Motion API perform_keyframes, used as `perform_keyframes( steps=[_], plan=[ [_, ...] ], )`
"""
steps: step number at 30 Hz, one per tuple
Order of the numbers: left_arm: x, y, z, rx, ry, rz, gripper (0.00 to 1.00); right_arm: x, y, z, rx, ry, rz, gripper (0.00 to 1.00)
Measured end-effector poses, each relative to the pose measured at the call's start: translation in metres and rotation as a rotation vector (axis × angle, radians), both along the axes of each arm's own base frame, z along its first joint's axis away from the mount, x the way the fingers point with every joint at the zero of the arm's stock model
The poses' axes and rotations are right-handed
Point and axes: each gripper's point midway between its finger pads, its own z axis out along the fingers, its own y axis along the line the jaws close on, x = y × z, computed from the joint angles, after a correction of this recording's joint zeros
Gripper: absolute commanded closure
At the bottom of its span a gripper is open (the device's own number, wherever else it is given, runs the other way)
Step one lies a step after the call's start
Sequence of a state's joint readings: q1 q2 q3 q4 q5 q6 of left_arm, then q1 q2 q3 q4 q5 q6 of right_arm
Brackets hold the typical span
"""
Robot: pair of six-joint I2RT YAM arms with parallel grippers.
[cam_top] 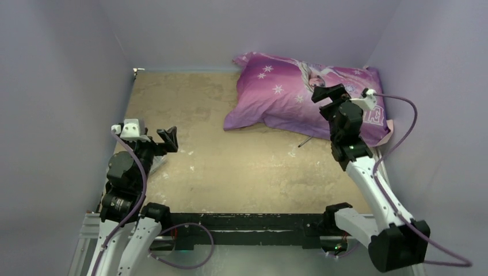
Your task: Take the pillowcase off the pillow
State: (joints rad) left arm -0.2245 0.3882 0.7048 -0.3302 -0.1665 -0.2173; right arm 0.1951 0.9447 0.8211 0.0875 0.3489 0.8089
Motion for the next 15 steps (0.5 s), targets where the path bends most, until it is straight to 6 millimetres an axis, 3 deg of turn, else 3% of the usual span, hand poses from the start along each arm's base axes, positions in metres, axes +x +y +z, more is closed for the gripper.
perform_keyframes(
  steps=[7,15],
  plan=[
    [-0.005,0.000,0.005,-0.005,-0.023,-0.006,0.01,0.047,0.002,-0.087,0.123,0.225,-0.091,0.01],
    [-0.005,0.000,0.000,-0.004,-0.016,-0.007,0.01,0.108,0.016,-0.114,0.231,0.237,-0.097,0.02]
  ],
)
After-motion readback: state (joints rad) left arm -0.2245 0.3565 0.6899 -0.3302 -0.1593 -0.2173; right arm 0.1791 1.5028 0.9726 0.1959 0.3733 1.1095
